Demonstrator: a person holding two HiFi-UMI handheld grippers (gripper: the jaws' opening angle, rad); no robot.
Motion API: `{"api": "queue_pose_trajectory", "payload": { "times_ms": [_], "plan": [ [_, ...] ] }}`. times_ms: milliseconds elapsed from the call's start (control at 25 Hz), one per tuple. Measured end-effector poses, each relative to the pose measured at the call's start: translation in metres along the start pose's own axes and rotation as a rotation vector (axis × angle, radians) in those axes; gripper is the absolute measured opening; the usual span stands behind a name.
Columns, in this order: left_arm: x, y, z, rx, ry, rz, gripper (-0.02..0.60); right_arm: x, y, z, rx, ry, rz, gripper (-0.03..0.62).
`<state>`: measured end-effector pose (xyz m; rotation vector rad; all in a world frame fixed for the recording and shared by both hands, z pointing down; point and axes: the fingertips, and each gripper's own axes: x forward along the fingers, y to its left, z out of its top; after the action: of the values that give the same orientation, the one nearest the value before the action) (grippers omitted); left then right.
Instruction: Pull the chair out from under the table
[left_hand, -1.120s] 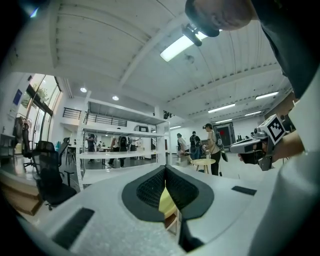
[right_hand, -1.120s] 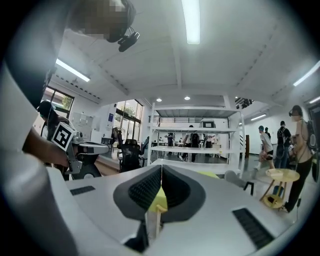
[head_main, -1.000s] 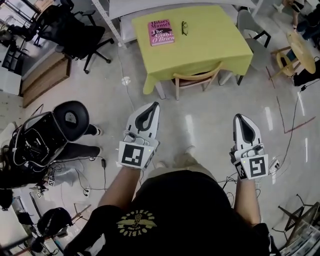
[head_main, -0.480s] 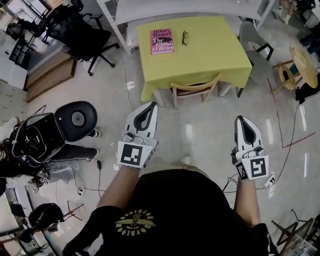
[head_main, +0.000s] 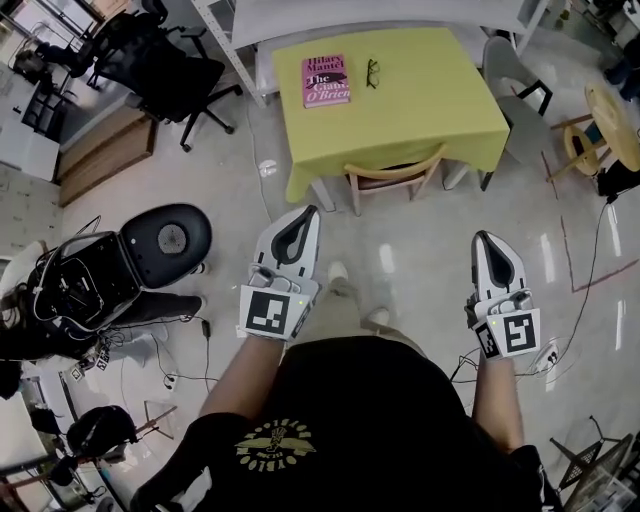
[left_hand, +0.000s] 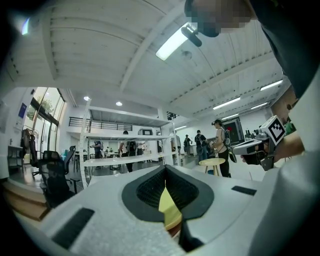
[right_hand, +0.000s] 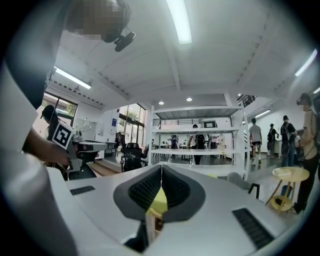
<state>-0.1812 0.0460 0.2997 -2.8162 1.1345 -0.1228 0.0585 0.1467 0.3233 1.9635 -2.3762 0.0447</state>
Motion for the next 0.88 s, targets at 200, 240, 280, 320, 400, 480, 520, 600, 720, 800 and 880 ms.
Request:
{"api": "queue_pose_trajectory", "payload": {
  "times_ms": [200,240,280,320,400,480,520,600,720,800,880],
  "plan": [
    [0.011,0.013,-0.005,-0.001,0.007,-0.006,0.009,0.019,-0.003,-0.005,0.008,-0.002,-0.004,0.011],
    [0.014,0.014,-0.007,0.003,0.008,-0.012,0.009,0.024,-0.002,-0.006,0.007,-0.001,-0.003,0.011],
    [0.016,0.016,-0.008,0.006,0.007,-0.018,0.009,0.029,-0.001,-0.007,0.005,0.002,0.000,0.011],
    [0.019,0.018,-0.008,0.002,0.001,-0.025,0.009,0.034,0.000,-0.006,0.000,0.003,0.005,0.011],
    [0.025,0.022,-0.004,-0.025,-0.028,-0.044,0.009,0.044,-0.001,-0.002,-0.007,-0.002,0.009,0.011],
    [0.036,0.028,0.000,-0.032,-0.059,-0.065,0.009,0.056,-0.008,0.004,-0.003,-0.019,0.001,0.011],
    [0.042,0.031,0.001,-0.029,-0.073,-0.074,0.009,0.061,-0.012,0.007,-0.002,-0.025,-0.005,0.011],
    [0.056,0.038,0.004,-0.041,-0.087,-0.091,0.009,0.073,-0.019,0.010,-0.010,-0.027,-0.016,0.011],
    [0.082,0.052,0.005,-0.057,-0.077,-0.099,0.009,0.099,-0.031,0.012,-0.011,-0.019,-0.023,0.011],
    [0.099,0.063,0.002,-0.045,-0.063,-0.098,0.009,0.116,-0.035,0.015,-0.001,-0.025,-0.017,0.011],
    [0.113,0.072,-0.002,-0.024,-0.052,-0.100,0.009,0.133,-0.041,0.015,-0.016,-0.011,-0.017,0.011]
  ]
}}
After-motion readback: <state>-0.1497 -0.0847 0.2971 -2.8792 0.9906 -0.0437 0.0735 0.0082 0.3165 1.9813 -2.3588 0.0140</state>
